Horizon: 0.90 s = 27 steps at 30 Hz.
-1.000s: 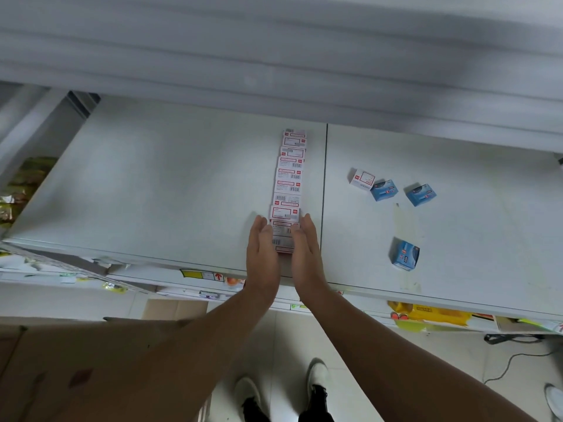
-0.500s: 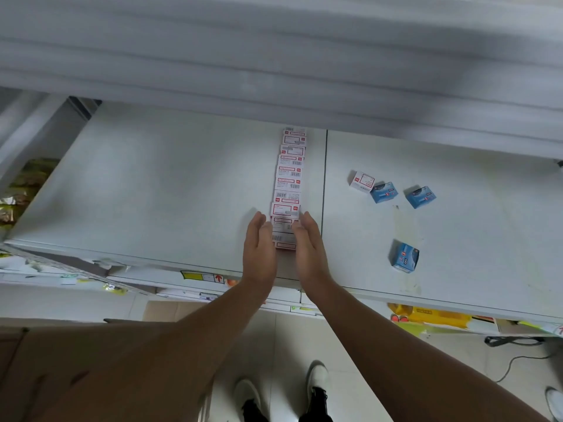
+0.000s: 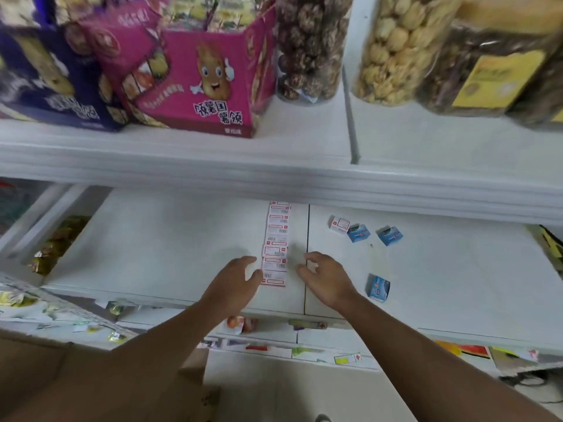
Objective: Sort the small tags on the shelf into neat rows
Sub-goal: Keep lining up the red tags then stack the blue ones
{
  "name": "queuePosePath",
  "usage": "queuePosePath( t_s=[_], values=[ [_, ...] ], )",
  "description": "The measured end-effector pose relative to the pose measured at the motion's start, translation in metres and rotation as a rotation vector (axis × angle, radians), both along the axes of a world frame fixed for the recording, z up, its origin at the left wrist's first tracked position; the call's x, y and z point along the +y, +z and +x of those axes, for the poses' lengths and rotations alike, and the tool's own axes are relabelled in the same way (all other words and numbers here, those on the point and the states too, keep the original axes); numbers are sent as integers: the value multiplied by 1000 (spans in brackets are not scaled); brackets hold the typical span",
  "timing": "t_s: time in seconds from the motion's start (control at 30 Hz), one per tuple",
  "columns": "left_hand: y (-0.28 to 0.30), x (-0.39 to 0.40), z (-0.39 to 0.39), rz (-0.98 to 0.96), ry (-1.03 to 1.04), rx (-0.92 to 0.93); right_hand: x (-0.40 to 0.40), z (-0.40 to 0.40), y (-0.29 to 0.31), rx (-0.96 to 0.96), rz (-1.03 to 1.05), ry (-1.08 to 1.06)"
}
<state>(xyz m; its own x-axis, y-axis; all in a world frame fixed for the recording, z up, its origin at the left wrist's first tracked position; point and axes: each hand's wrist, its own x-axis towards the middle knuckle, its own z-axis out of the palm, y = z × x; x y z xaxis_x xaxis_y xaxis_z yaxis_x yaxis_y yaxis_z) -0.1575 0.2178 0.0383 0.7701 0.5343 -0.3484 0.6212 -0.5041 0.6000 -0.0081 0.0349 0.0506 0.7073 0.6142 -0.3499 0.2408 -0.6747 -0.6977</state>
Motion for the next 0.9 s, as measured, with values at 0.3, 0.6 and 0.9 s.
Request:
queuePosePath(
  t_s=[0.3, 0.6, 0.9],
  values=[
    [70, -40, 26, 360, -234, 146, -39, 38, 55, -238, -279, 250],
    [78, -98, 58, 474, -275, 187, -88, 65, 51, -309, -282, 288],
    [86, -141, 76, 500, -374, 166, -145, 69, 56, -325, -305, 216]
  ],
)
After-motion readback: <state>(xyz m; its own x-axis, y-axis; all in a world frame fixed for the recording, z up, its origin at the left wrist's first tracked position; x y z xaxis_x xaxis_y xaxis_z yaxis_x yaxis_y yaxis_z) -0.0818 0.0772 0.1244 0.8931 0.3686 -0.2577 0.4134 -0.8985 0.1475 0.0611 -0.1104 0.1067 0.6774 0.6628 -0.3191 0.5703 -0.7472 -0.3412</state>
